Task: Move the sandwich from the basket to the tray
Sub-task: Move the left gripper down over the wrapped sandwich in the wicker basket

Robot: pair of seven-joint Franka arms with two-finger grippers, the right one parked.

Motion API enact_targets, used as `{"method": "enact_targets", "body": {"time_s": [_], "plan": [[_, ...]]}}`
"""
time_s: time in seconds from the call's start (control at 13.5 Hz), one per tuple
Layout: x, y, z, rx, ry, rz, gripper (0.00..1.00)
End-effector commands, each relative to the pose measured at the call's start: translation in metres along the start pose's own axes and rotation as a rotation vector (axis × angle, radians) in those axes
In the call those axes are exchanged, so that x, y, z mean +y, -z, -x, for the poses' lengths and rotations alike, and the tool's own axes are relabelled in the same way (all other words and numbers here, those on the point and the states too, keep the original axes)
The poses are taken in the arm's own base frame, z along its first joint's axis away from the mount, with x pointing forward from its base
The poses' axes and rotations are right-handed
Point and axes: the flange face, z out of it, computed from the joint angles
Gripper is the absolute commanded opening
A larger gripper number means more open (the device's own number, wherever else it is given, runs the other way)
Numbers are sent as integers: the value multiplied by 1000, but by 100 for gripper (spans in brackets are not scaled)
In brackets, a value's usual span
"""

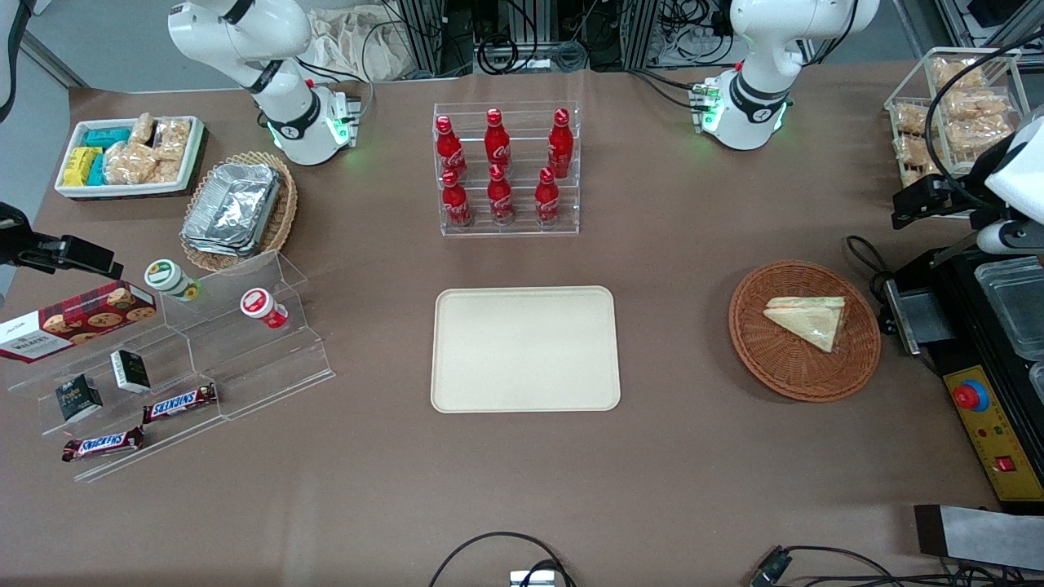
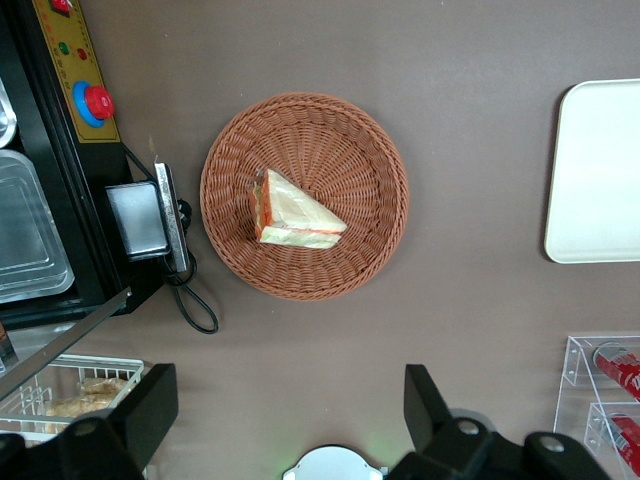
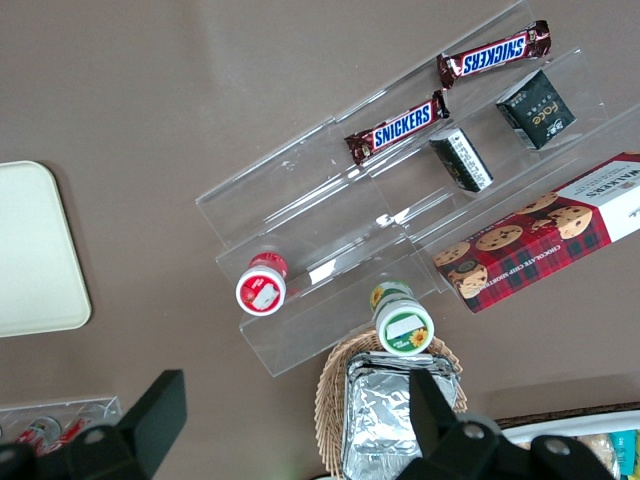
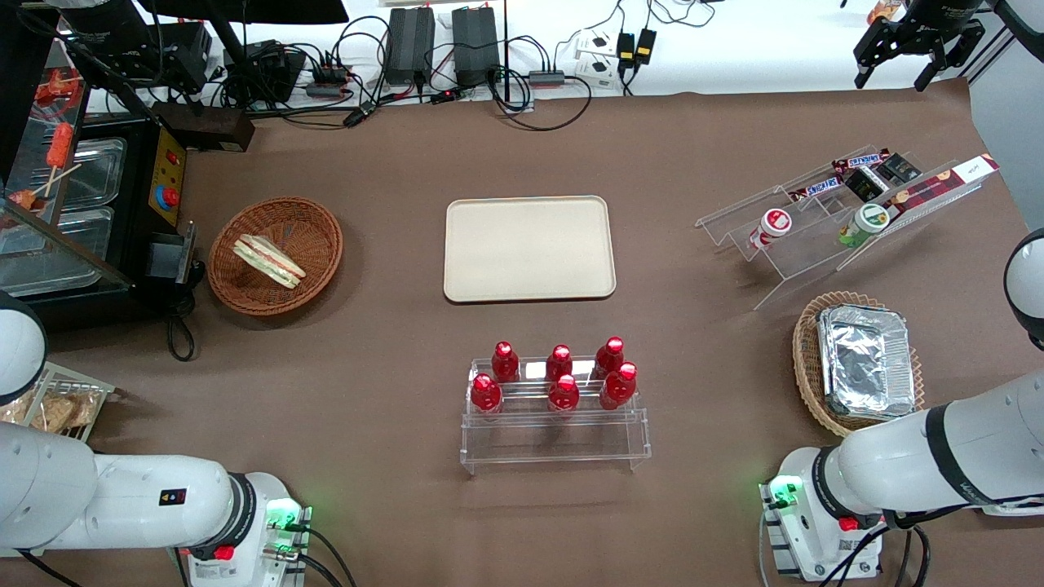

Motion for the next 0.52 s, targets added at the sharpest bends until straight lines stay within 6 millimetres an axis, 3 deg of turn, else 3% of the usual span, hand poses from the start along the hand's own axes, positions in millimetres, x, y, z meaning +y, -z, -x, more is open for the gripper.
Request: {"method": "enact_targets", "body": {"time_s": [0.0,0.07,0.44], "plan": [[0,8,0,18,19,7,100],[-1,9,0,19,48,9,100],[-2,-26,-21,-41,175,-9,100]]}}
